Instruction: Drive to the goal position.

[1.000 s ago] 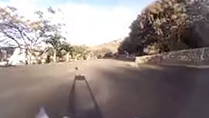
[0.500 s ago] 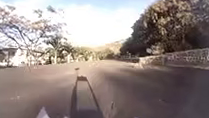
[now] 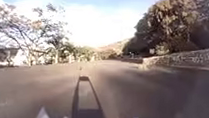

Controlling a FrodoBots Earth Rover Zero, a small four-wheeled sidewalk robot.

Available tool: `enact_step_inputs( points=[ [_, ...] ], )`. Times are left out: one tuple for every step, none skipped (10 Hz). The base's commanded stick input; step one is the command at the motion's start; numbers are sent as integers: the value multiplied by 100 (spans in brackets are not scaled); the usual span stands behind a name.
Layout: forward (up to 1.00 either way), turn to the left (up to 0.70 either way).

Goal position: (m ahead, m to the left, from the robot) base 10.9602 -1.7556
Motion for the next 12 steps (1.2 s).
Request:
enact_step_inputs(
  points=[
    [85, 0],
    [85, 0],
    [85, 0],
    [85, 0],
    [85, 0],
    [85, 0],
    [85, 0],
    [85, 0],
    [85, -34],
    [85, -34],
    [85, -34],
    [85, -34]
  ],
)
